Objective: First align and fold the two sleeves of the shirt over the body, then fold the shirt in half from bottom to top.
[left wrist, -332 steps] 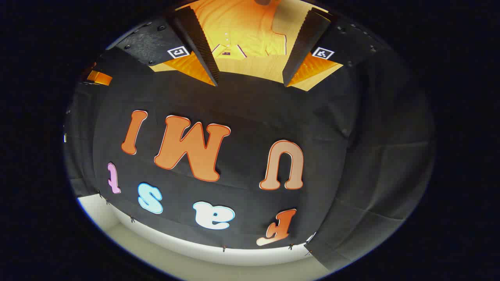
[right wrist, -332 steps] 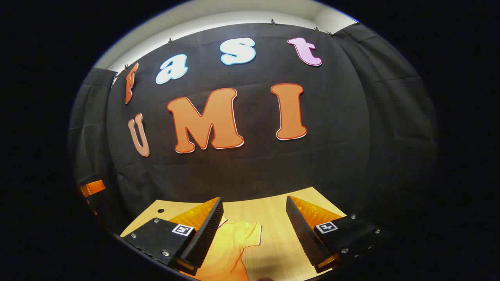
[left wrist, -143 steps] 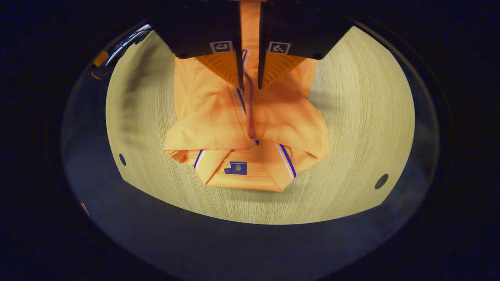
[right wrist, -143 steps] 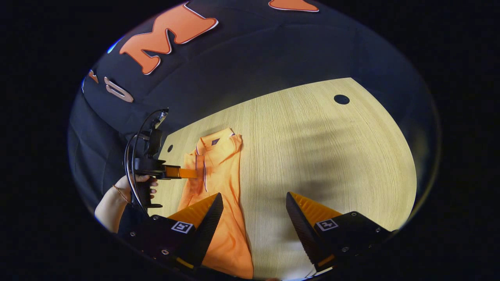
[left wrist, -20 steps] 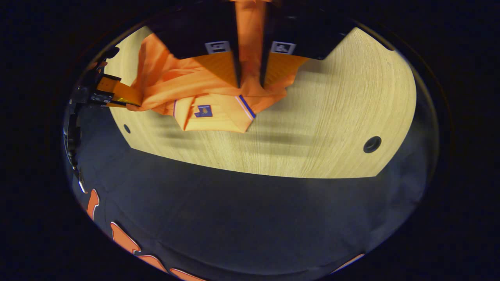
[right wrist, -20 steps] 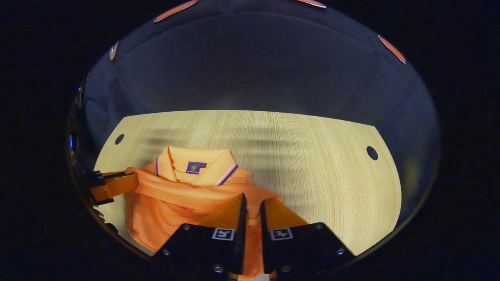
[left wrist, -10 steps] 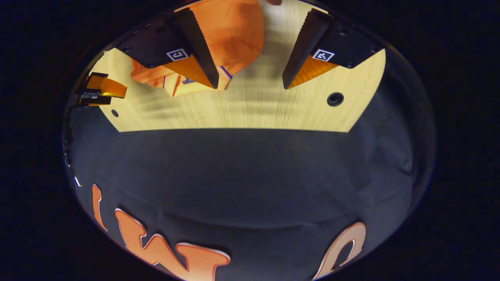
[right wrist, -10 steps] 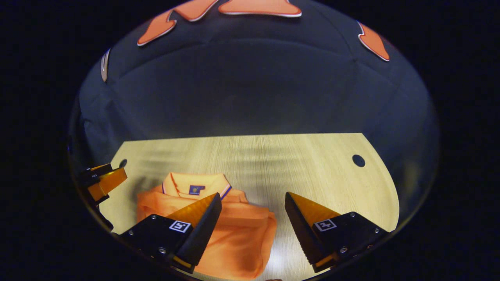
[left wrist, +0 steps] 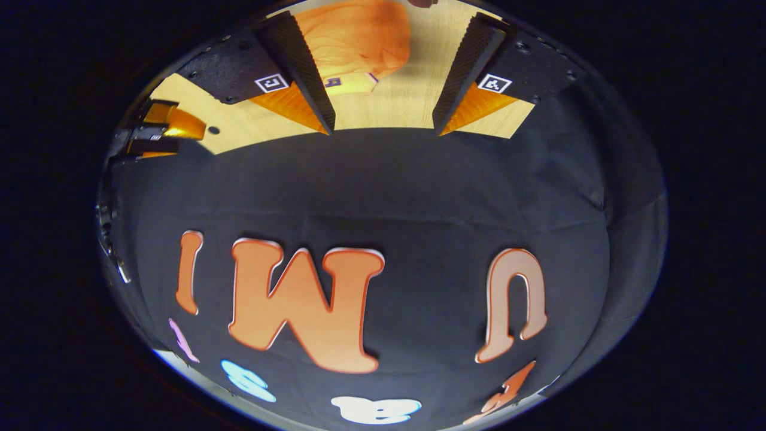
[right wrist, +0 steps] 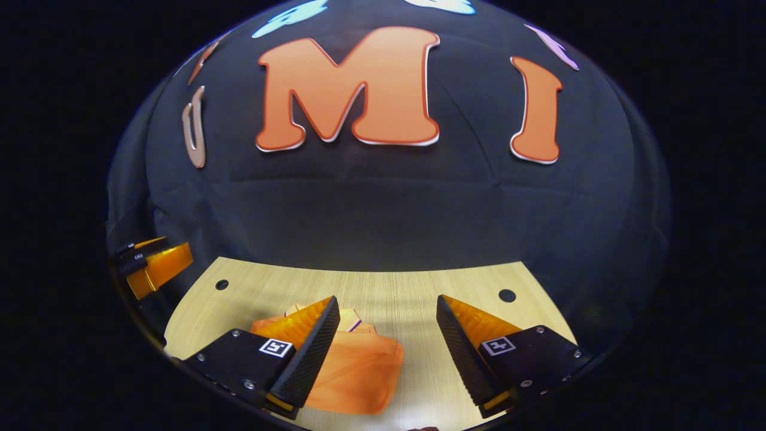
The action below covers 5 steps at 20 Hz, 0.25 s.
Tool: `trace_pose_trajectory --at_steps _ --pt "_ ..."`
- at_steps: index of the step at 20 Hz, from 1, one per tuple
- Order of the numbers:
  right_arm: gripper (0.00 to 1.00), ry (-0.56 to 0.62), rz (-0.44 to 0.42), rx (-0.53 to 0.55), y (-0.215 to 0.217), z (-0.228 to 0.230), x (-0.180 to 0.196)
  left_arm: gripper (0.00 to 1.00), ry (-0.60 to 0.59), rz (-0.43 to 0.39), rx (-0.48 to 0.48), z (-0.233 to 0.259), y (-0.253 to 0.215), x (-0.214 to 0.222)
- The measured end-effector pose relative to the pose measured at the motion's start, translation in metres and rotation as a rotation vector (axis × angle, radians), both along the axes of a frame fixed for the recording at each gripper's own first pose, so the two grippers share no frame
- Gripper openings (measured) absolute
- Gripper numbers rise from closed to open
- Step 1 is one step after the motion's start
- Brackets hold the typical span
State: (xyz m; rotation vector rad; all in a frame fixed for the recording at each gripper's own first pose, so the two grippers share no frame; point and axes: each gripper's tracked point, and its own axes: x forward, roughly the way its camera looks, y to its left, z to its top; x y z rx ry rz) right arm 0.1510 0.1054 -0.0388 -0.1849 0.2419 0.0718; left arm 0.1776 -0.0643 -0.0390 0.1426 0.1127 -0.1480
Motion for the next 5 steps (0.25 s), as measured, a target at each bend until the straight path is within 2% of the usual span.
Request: trace_pose_trajectory --at_steps 2,5 --pt "0.99 -0.060 0.033 0.011 0.002 0.023 -0.030 0.98 -0.060 -0.020 -0.026 0.027 -0.005 -0.024" --pt "0.98 -0.154 0.070 0.007 -0.003 0.049 -0.064 0.98 -0.063 -0.016 -0.007 0.030 -0.014 -0.046"
